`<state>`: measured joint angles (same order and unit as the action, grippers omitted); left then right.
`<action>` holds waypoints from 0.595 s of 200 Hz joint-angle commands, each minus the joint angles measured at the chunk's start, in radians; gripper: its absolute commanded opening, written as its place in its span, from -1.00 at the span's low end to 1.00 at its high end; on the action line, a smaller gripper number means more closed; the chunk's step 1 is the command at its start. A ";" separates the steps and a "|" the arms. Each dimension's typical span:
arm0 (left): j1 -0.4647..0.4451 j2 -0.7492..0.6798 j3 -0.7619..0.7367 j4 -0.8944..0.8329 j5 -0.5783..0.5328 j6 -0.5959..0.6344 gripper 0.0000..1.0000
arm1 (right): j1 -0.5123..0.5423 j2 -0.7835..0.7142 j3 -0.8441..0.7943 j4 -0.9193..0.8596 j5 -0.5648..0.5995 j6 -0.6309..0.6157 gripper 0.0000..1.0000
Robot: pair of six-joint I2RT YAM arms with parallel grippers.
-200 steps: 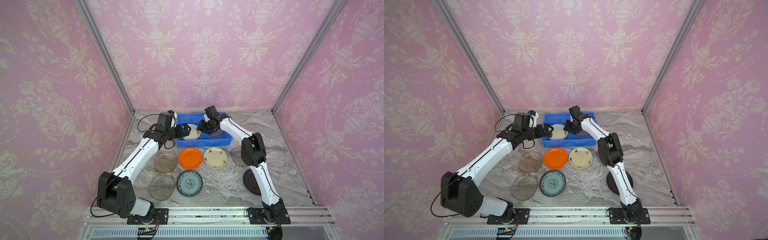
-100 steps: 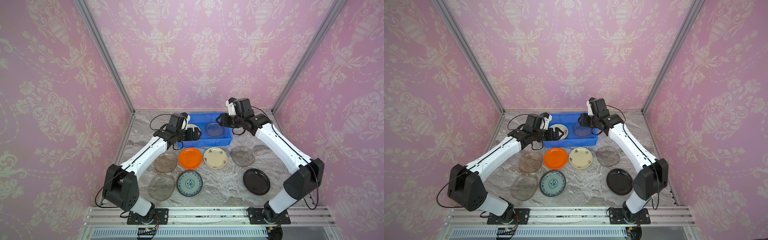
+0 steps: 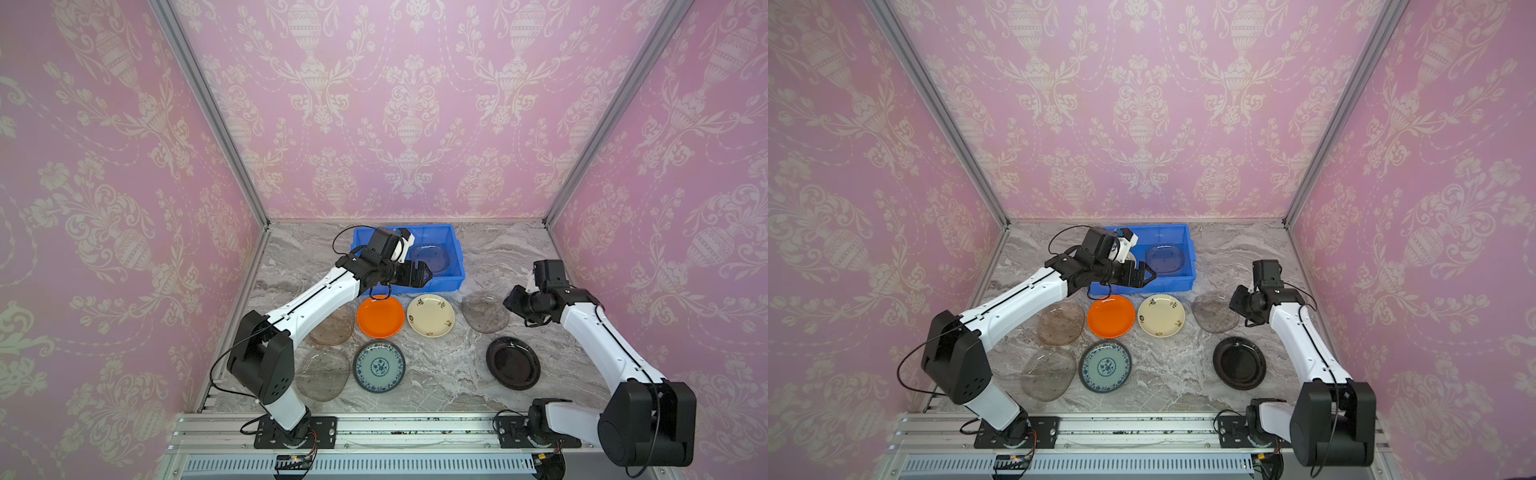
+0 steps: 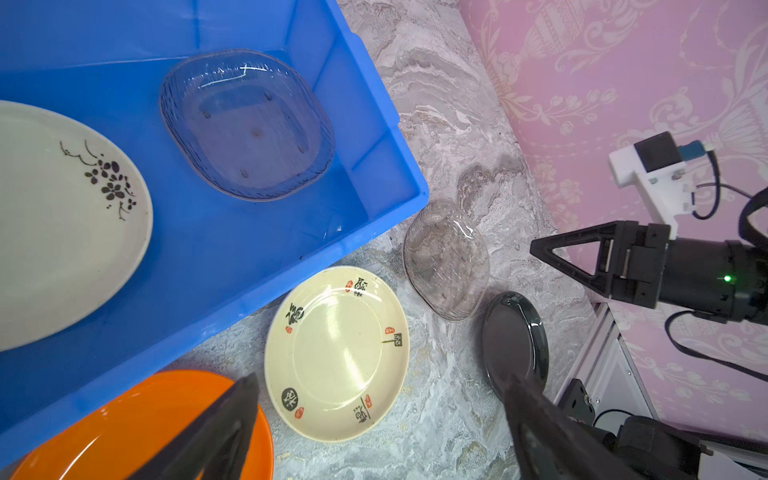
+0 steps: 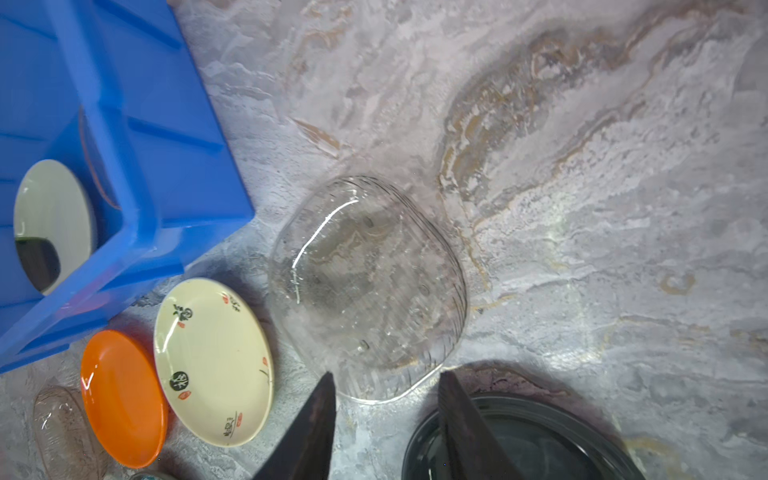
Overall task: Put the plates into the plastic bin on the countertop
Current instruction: 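Withdraw the right gripper from the bin and reach to the clear ribbed glass plate, then grasp the clear ribbed plate rim with the right gripper and lift it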
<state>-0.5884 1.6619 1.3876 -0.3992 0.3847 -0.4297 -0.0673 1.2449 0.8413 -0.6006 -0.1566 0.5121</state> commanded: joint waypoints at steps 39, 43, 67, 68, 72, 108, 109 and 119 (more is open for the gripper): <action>-0.001 0.037 0.066 -0.007 0.117 -0.017 0.87 | -0.069 0.096 -0.116 0.148 -0.066 0.068 -0.32; -0.002 0.039 0.068 -0.009 0.117 -0.017 0.87 | -0.069 0.100 -0.117 0.151 -0.066 0.068 -0.33; -0.001 0.053 0.078 -0.014 0.118 -0.014 0.86 | -0.071 0.129 -0.119 0.172 -0.052 0.068 -0.33; -0.001 0.054 0.078 -0.014 0.118 -0.014 0.86 | -0.071 0.132 -0.118 0.171 -0.052 0.067 -0.33; -0.001 0.057 0.080 -0.013 0.120 -0.014 0.86 | -0.073 0.140 -0.116 0.171 -0.053 0.065 -0.33; -0.001 0.083 0.097 -0.013 0.131 -0.018 0.84 | -0.077 0.202 -0.107 0.193 -0.049 0.056 -0.38; 0.000 0.084 0.098 -0.013 0.131 -0.018 0.84 | -0.077 0.203 -0.107 0.194 -0.049 0.056 -0.38; -0.001 0.090 0.103 -0.014 0.135 -0.020 0.84 | -0.077 0.215 -0.105 0.197 -0.047 0.056 -0.40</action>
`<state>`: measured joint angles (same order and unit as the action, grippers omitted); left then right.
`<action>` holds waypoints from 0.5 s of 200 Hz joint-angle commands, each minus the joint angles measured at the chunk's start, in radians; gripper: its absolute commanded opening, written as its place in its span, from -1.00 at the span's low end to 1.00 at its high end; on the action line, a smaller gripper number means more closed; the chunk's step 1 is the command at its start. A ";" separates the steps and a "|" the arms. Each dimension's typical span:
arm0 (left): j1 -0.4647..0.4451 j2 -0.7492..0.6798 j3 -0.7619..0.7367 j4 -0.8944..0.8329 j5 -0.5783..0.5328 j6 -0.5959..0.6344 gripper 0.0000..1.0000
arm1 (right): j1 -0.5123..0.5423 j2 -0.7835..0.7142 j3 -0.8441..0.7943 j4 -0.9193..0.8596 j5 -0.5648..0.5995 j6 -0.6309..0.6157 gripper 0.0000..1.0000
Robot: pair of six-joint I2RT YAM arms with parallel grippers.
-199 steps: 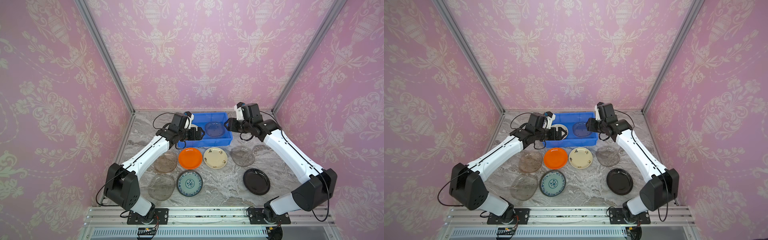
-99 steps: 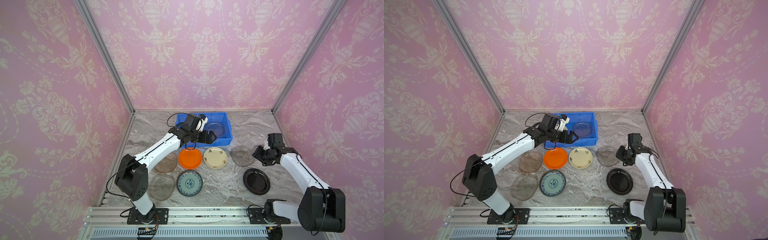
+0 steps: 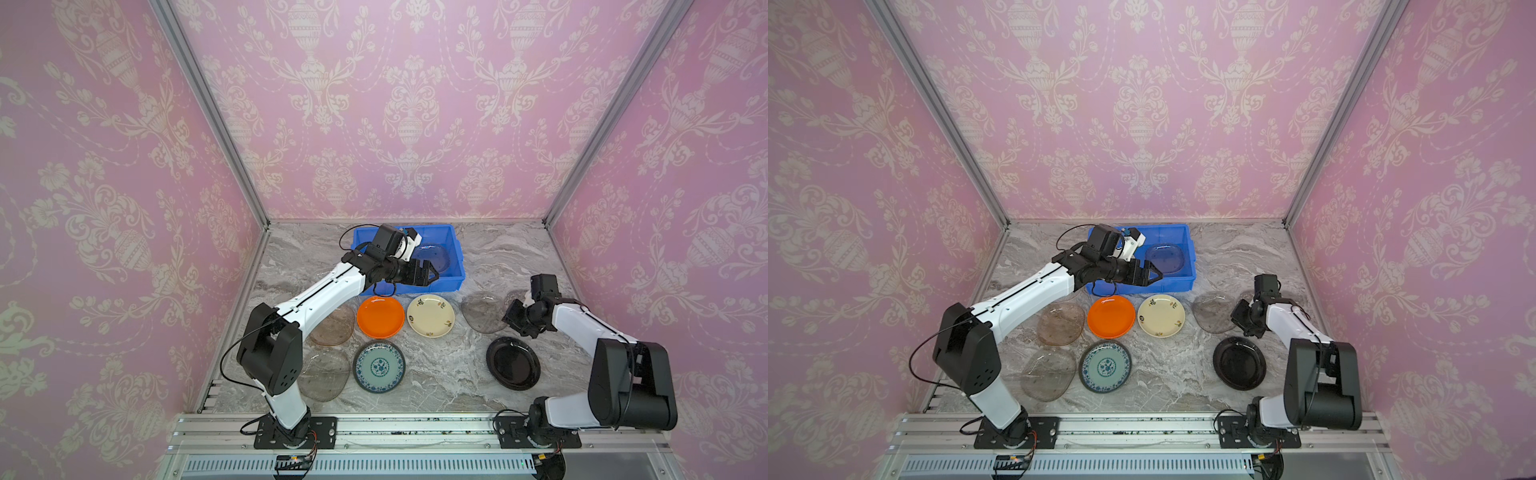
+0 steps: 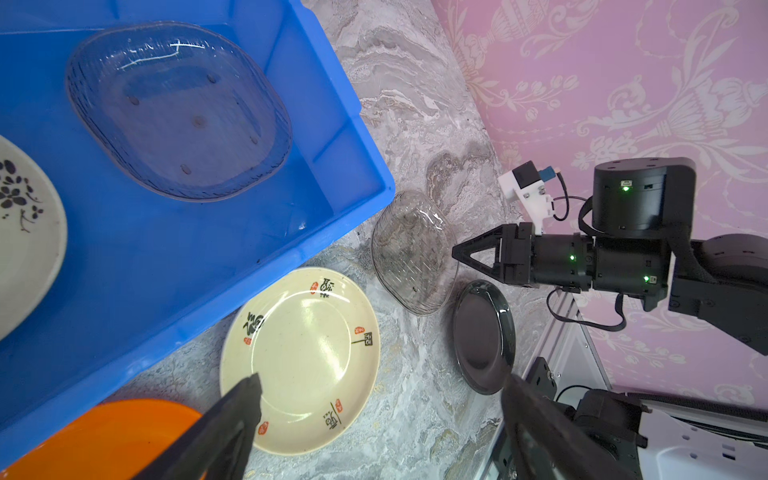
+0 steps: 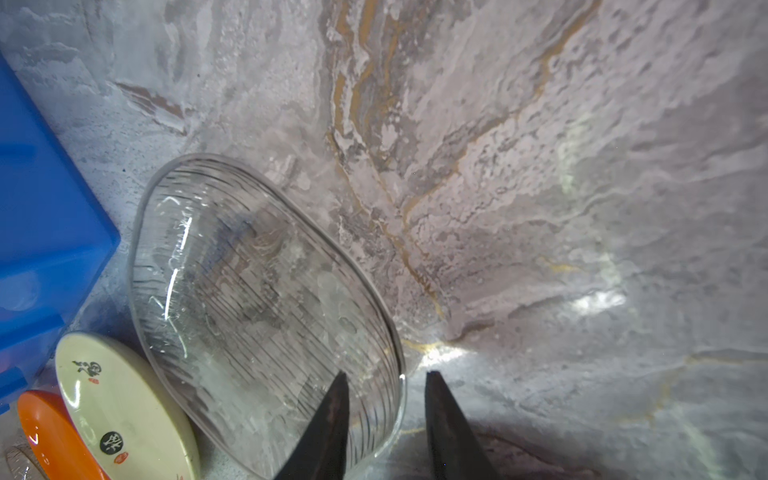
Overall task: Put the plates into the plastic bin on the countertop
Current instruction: 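Grasp the clear ribbed plate rim with the right gripper and lift it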
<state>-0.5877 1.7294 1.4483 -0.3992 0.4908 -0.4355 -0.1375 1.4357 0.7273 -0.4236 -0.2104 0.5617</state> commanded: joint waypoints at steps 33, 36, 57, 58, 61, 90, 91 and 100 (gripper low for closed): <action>-0.001 0.036 0.054 -0.022 0.037 -0.014 0.83 | -0.009 0.034 0.007 0.034 0.005 0.009 -0.58; -0.002 0.037 0.056 -0.022 0.037 -0.014 0.83 | -0.008 0.034 0.007 0.034 0.007 0.008 -0.61; -0.001 0.045 0.063 -0.026 0.037 -0.014 0.82 | -0.010 0.035 0.008 0.033 0.013 0.004 -0.76; -0.002 0.047 0.063 -0.026 0.037 -0.014 0.82 | -0.010 0.035 0.008 0.033 0.014 0.003 -0.77; -0.002 0.048 0.064 -0.026 0.037 -0.014 0.82 | -0.010 0.034 0.008 0.033 0.014 0.004 -0.78; -0.001 0.057 0.072 -0.027 0.043 -0.016 0.82 | -0.009 0.028 0.006 0.024 0.029 -0.005 -1.00; -0.001 0.057 0.072 -0.027 0.043 -0.016 0.82 | -0.008 0.027 0.006 0.024 0.030 -0.005 -1.00; -0.001 0.059 0.073 -0.029 0.044 -0.014 0.81 | -0.008 0.018 0.005 0.018 0.037 -0.005 -1.00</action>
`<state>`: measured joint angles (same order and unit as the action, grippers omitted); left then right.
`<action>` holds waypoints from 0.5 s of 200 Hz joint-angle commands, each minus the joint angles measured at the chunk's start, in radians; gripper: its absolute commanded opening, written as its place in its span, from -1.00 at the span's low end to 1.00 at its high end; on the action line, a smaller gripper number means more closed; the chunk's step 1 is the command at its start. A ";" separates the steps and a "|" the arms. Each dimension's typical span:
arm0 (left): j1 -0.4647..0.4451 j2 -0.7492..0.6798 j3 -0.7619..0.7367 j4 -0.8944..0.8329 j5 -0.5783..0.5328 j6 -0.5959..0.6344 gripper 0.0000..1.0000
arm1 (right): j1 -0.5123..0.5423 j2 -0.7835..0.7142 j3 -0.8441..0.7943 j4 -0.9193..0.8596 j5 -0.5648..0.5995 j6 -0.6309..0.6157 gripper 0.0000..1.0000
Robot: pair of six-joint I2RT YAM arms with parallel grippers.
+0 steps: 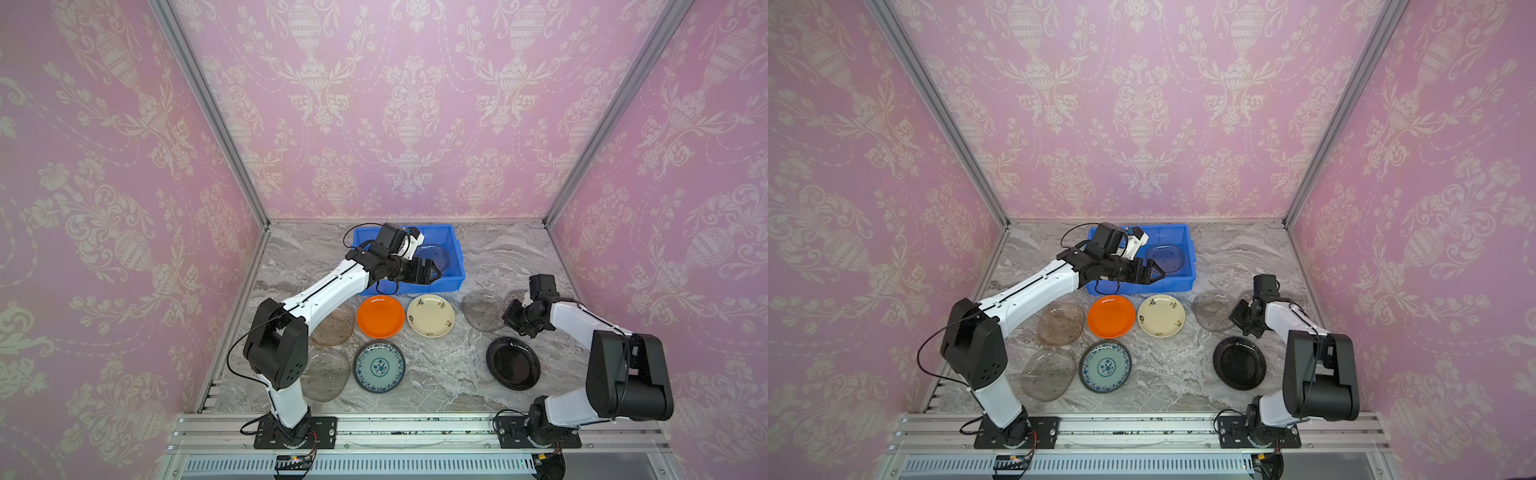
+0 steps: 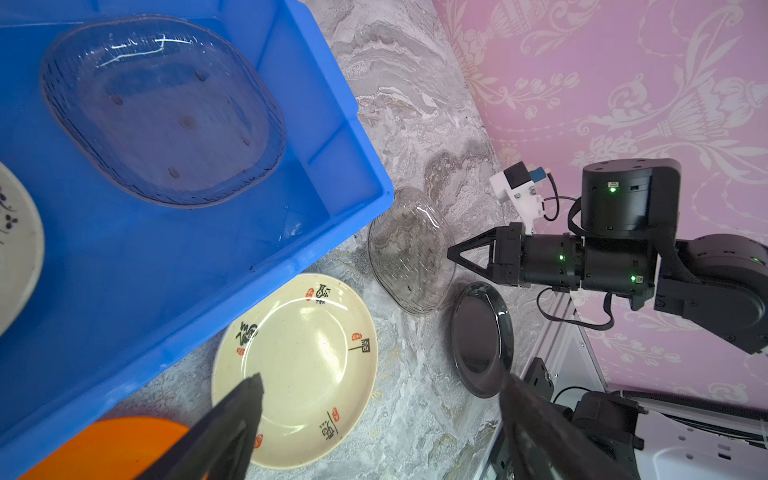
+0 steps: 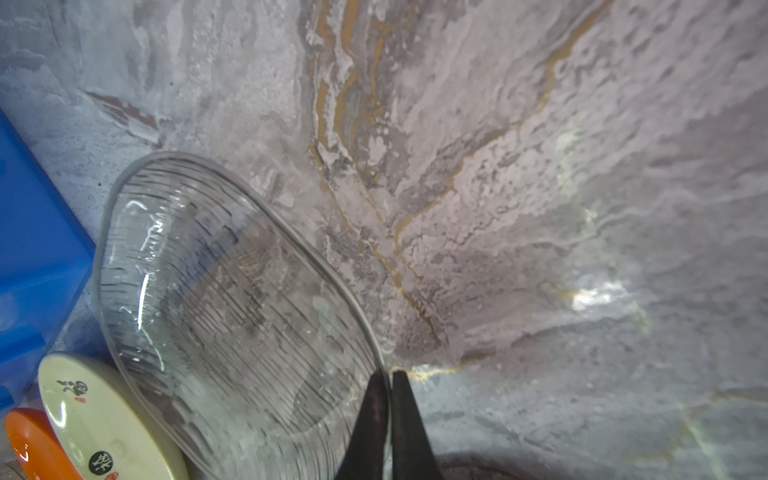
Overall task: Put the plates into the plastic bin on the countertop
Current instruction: 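Grasp the clear ribbed plate rim with the right gripper and lift it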
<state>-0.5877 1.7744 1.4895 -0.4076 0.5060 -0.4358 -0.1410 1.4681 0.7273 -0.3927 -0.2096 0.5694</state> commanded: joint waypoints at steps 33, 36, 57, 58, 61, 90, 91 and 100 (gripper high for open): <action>-0.001 0.014 0.044 -0.042 0.015 -0.001 0.81 | -0.006 -0.086 0.029 -0.081 0.098 -0.032 -1.00; -0.001 0.014 0.047 -0.046 0.013 0.002 0.81 | -0.006 -0.097 0.035 -0.094 0.112 -0.034 -1.00; -0.001 0.017 0.061 -0.066 0.011 0.016 0.83 | -0.006 -0.198 0.079 -0.187 0.218 -0.053 -1.00; -0.001 0.017 0.062 -0.066 0.011 0.017 0.83 | -0.005 -0.202 0.081 -0.192 0.225 -0.054 -1.00; -0.001 0.018 0.063 -0.069 0.010 0.018 0.84 | -0.006 -0.220 0.090 -0.207 0.240 -0.057 -1.00; -0.001 0.022 0.072 -0.077 0.004 0.025 0.83 | -0.005 -0.360 0.182 -0.310 0.344 -0.088 -1.00; -0.001 0.022 0.073 -0.077 0.004 0.025 0.83 | -0.006 -0.366 0.187 -0.314 0.347 -0.089 -1.00; 0.000 0.020 0.076 -0.077 0.000 0.026 0.83 | -0.005 -0.395 0.225 -0.339 0.356 -0.092 -1.00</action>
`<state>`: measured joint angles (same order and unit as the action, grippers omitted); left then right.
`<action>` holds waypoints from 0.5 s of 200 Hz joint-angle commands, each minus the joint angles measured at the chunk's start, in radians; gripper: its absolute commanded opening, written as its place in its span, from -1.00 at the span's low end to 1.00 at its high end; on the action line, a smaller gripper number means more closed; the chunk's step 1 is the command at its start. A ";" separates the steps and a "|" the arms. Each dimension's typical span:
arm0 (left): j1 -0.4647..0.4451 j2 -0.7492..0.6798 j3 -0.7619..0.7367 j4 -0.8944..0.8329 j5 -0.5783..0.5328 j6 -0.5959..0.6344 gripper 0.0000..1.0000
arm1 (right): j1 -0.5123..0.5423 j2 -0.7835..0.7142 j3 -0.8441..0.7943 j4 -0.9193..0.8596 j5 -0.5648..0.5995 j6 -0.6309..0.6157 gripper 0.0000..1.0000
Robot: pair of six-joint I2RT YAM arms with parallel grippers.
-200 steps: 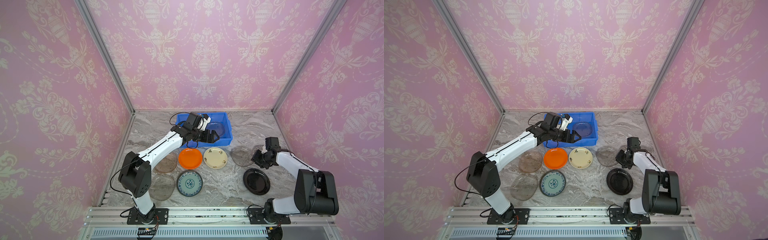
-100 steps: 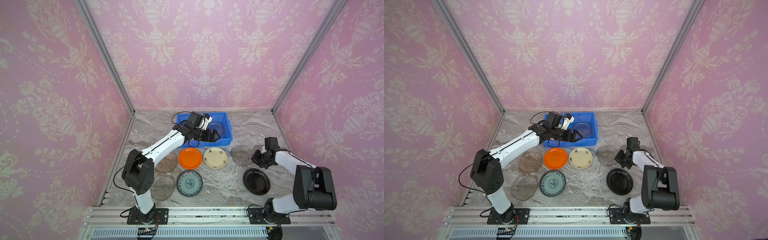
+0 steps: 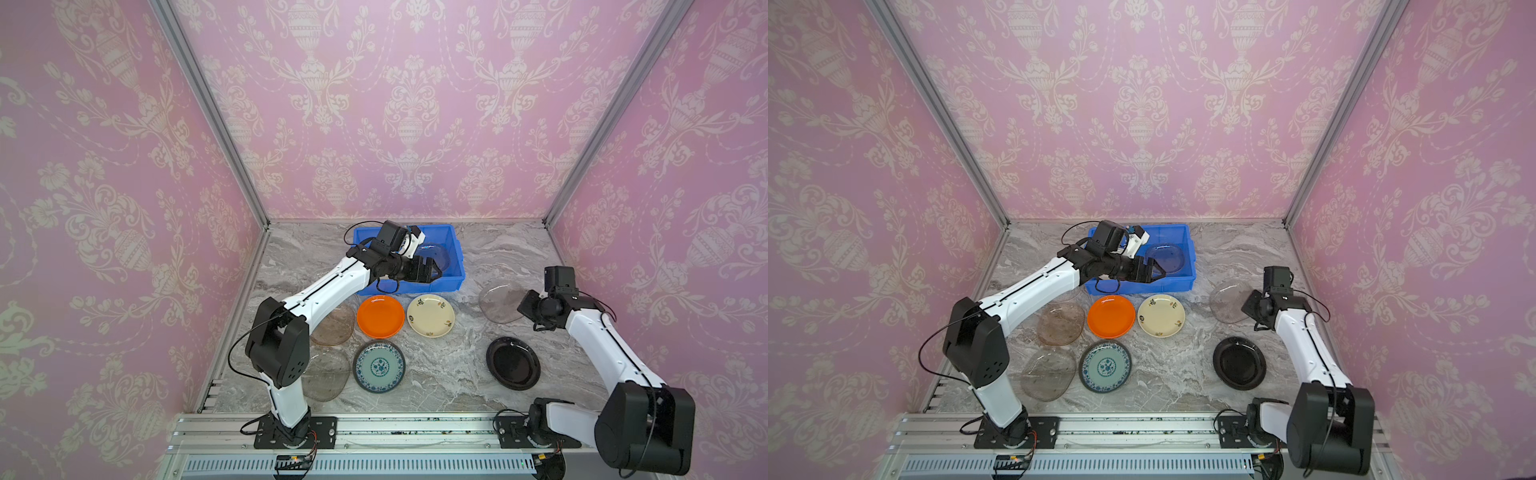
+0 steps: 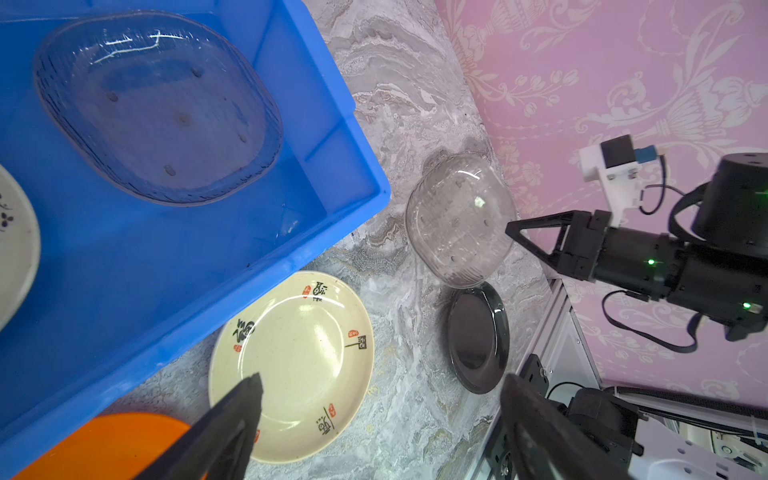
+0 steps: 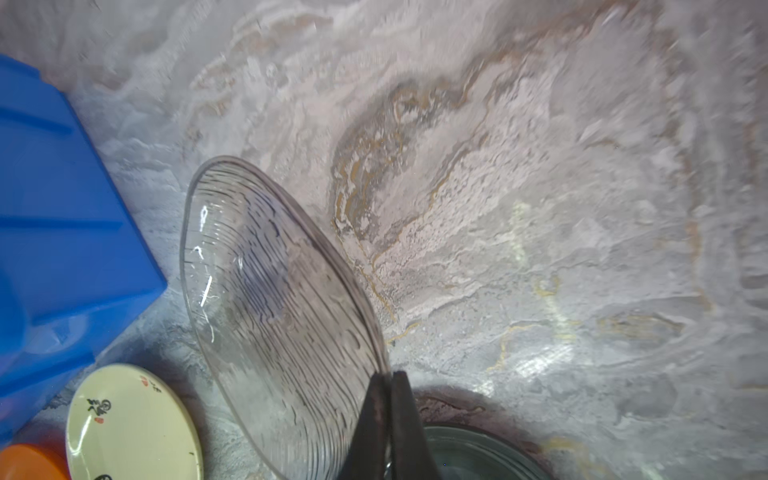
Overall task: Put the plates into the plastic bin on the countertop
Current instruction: 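Grasp the clear ribbed plate rim with the right gripper and lift it, then carry the clear ribbed plate toward the left gripper, which grasps it while the right releases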
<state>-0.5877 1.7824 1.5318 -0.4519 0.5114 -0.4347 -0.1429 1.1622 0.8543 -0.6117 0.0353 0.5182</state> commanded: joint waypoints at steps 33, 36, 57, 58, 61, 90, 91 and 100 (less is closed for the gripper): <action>-0.001 0.012 0.051 -0.025 -0.007 0.022 0.83 | 0.009 -0.131 0.222 -0.146 0.017 -0.043 -1.00; -0.001 0.013 0.056 -0.024 -0.005 0.021 0.83 | 0.012 -0.129 0.230 -0.142 -0.007 -0.043 -1.00; 0.001 0.010 0.078 -0.028 0.002 0.023 0.83 | 0.056 -0.105 0.276 -0.118 -0.112 -0.031 -1.00; 0.001 0.009 0.079 -0.029 0.002 0.023 0.83 | 0.058 -0.105 0.277 -0.116 -0.115 -0.030 -1.00; 0.002 0.008 0.082 -0.030 0.000 0.024 0.83 | 0.069 -0.100 0.281 -0.110 -0.127 -0.027 -1.00; 0.021 -0.005 0.086 -0.027 0.006 0.024 0.84 | 0.181 -0.061 0.288 -0.022 -0.223 -0.015 -1.00; 0.022 -0.005 0.087 -0.028 0.006 0.024 0.84 | 0.185 -0.059 0.287 -0.021 -0.226 -0.015 -1.00; 0.030 -0.010 0.086 -0.034 0.003 0.028 0.83 | 0.226 -0.044 0.290 0.004 -0.250 -0.021 -1.00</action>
<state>-0.5808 1.7844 1.5921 -0.4618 0.5114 -0.4343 0.0063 1.0866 1.1221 -0.6777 -0.0982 0.4976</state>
